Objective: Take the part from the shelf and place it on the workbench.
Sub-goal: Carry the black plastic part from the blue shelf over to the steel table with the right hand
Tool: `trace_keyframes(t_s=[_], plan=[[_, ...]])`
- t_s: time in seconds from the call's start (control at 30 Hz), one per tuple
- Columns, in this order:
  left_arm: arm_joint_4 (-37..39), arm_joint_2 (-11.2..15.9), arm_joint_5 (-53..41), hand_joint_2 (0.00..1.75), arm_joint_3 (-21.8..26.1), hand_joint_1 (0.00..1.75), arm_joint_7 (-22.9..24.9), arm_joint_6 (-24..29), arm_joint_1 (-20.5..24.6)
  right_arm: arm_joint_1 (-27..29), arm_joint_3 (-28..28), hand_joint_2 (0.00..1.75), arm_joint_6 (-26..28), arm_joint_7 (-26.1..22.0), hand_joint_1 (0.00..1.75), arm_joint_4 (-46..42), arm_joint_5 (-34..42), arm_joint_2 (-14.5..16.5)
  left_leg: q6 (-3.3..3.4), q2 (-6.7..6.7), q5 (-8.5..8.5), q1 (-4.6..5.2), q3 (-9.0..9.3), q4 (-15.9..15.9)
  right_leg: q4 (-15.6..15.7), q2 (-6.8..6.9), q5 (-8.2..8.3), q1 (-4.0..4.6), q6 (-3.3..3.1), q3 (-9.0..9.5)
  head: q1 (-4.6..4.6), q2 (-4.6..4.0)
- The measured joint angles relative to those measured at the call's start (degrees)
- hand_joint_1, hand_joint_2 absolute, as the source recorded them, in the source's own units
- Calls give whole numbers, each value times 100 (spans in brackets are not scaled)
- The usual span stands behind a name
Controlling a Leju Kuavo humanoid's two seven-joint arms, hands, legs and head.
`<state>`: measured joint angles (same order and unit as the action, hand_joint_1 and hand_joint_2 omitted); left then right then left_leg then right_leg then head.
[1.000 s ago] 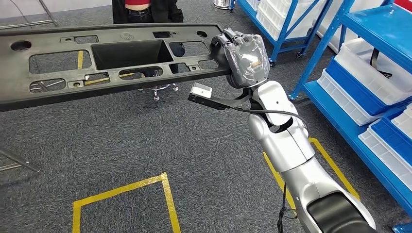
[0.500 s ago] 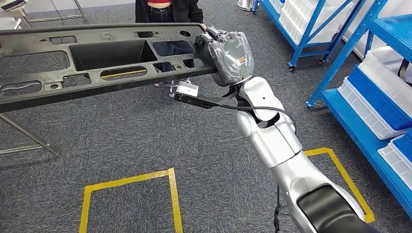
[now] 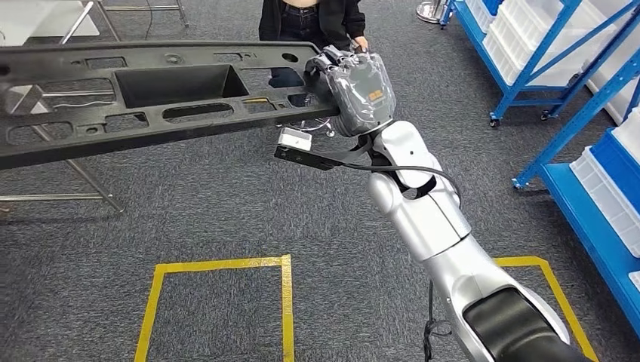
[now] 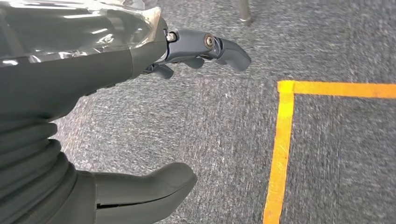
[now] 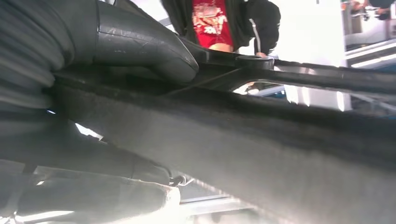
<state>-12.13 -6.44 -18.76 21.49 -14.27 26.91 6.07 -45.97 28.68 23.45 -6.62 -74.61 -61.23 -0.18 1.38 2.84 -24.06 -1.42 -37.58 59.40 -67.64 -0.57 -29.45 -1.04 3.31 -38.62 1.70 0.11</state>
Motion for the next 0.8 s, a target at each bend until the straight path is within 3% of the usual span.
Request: trace_keyframes(t_s=[0.07,0.13,0.2,0.27,0.33,0.37,0.4,0.43,0.47,0.53,0.6,0.63,0.7,0.77,0.8], plan=[[0,5,-9,175,3,0,4,0,10,-5,1,175,0,1,175,5,5,-12,-54,103,20,-5,-34,8,689,-199,235,-43,69,337,-2,0],[1,8,-12,175,8,0,7,1,5,0,3,175,-1,2,175,11,12,-20,-142,198,76,-9,-93,-9,841,-285,268,-26,61,409,-6,0],[5,5,-13,175,12,0,13,2,-25,6,7,175,-3,4,175,18,17,-13,-211,236,96,-26,-143,-22,855,-196,301,-28,1,396,-9,0],[9,7,-19,175,16,0,21,4,-38,0,13,175,-6,4,175,22,27,-2,-240,47,-104,-11,-289,256,881,-98,335,-37,-94,395,-19,0],[9,8,-28,175,18,0,24,5,-24,1,22,175,-9,3,175,26,50,3,-247,-188,-485,9,-593,974,887,4,341,6,-164,387,-28,0],[9,7,-32,175,18,0,24,5,-19,4,27,175,-12,2,175,31,66,4,-243,-232,-634,13,-742,1343,886,60,342,39,-187,383,-29,0],[9,7,-32,175,18,0,24,4,-18,5,31,175,-15,2,175,38,79,4,-228,-251,-706,20,-827,1577,885,114,340,71,-200,381,-29,0],[9,8,-32,175,19,0,24,4,-20,5,33,175,-21,0,175,44,90,5,-202,-259,-675,33,-804,1596,885,164,339,99,-211,382,-29,0],[9,10,-33,175,20,0,24,4,-21,0,36,175,-29,-3,175,48,99,7,-159,-271,-546,57,-659,1377,885,209,336,125,-224,387,-29,0],[8,26,-34,175,27,0,24,4,-15,-23,40,175,-52,-17,175,49,126,8,-25,-419,-245,150,-200,605,888,289,326,162,-238,395,-28,0],[7,43,-40,175,34,0,22,7,-3,-47,42,175,-81,-40,175,50,180,1,83,-564,-132,249,79,123,884,376,323,187,-243,381,-30,0],[7,50,-42,175,38,0,22,8,1,-52,42,175,-95,-50,175,51,210,-3,107,-578,-145,279,107,68,887,427,328,196,-234,371,-32,0],[7,52,-42,175,44,0,22,13,-5,-63,44,175,-124,-78,175,51,266,-3,136,-482,-102,266,145,-55,890,491,325,212,-209,352,-38,0],[7,46,-38,175,50,0,25,19,-7,-86,45,175,-146,-116,175,52,318,-7,176,-400,-31,207,204,-202,688,337,211,205,-183,243,-39,0],[7,40,-37,175,52,0,26,20,-4,-92,45,175,-156,-135,175,55,341,-15,185,-360,-1,171,222,-246,413,215,86,188,-174,104,-38,0]])
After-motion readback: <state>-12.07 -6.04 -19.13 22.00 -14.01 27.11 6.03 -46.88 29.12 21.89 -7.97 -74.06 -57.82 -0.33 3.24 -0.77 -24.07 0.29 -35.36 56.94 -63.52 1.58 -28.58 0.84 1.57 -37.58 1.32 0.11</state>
